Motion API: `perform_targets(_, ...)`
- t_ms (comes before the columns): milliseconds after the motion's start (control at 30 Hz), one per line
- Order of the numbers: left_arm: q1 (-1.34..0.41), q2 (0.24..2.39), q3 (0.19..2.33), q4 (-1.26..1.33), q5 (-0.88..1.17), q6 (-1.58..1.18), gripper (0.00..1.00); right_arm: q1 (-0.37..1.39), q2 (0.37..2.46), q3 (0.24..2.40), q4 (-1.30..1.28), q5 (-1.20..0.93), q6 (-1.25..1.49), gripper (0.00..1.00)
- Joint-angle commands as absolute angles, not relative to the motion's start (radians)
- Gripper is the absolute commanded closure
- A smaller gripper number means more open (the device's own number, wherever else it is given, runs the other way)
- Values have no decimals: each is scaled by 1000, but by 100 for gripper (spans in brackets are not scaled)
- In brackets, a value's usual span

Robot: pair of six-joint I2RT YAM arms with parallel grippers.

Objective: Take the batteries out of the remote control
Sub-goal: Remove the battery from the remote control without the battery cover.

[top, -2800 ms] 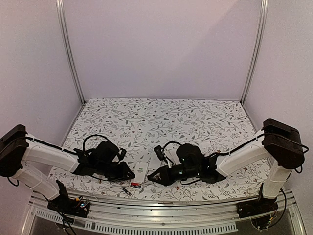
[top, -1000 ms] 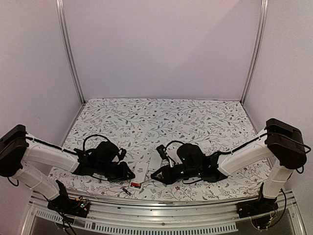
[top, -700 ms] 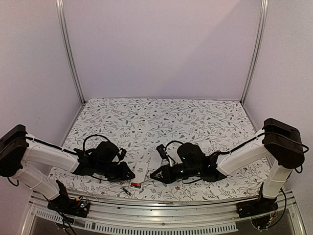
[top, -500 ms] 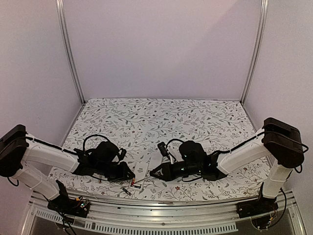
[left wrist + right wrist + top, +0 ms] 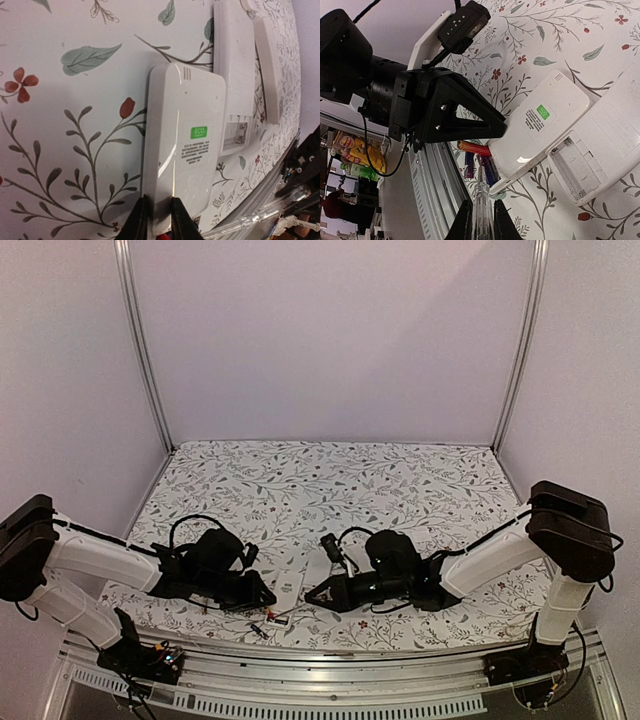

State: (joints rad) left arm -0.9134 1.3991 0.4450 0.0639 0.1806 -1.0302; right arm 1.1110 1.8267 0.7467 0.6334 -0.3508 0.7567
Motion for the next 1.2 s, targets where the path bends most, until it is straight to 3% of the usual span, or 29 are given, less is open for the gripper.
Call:
perform_targets(0, -940, 1407, 428, 31, 206, -1032, 84, 1105, 1855, 754, 655, -361, 759, 100)
perform_targets(167, -939, 1386, 430, 11, 185, -1033, 80, 1104, 1862, 762, 655, -365, 759, 100)
perform_targets(633, -886, 1220, 436, -141, 95, -1008, 59, 1104, 1887, 802, 662, -389, 749, 100)
perform_targets(1167, -737, 1066, 447, -231, 151, -910, 56, 1082, 1957, 869, 693, -440, 749, 100)
